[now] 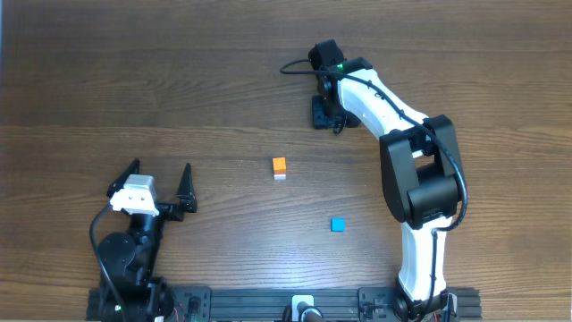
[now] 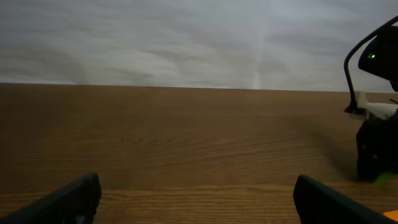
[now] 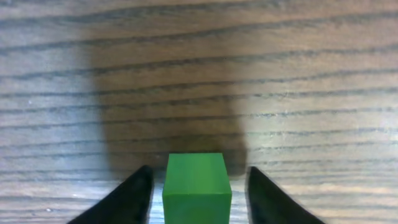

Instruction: Stack Cubes

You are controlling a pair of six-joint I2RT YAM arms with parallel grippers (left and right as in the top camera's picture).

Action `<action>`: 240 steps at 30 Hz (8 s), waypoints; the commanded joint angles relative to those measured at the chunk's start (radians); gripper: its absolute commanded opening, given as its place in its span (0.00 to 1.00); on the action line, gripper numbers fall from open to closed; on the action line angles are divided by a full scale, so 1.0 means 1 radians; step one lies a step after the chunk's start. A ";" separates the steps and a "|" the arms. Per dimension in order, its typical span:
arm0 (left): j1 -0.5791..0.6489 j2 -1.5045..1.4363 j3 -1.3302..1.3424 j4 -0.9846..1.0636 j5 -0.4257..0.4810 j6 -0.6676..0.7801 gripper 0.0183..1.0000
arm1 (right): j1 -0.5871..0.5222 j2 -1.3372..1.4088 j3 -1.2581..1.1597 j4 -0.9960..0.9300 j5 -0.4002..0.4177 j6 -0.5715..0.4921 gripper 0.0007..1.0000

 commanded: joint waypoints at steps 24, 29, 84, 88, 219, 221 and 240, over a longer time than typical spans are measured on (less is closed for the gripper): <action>-0.005 -0.006 -0.010 0.001 0.006 0.011 1.00 | 0.077 -0.132 0.006 -0.064 -0.055 0.058 0.01; -0.005 -0.006 -0.010 0.001 0.006 0.011 1.00 | 0.159 -0.252 0.006 -0.145 -0.054 0.098 0.01; -0.005 -0.006 -0.010 0.001 0.006 0.011 1.00 | 0.405 -0.190 0.038 -0.243 -0.001 0.358 0.08; -0.005 -0.006 -0.010 0.001 0.006 0.011 1.00 | 0.405 -0.190 0.038 -0.242 0.000 0.358 0.15; -0.005 -0.006 -0.010 0.001 0.006 0.011 1.00 | 0.361 -0.313 0.065 -0.295 0.017 0.234 0.01; -0.005 -0.006 -0.010 0.001 0.006 0.011 1.00 | 0.363 -0.285 0.072 -0.282 -0.007 0.234 0.01; -0.005 -0.006 -0.010 0.001 0.006 0.011 1.00 | 0.404 -0.262 0.077 -0.242 -0.040 0.235 0.01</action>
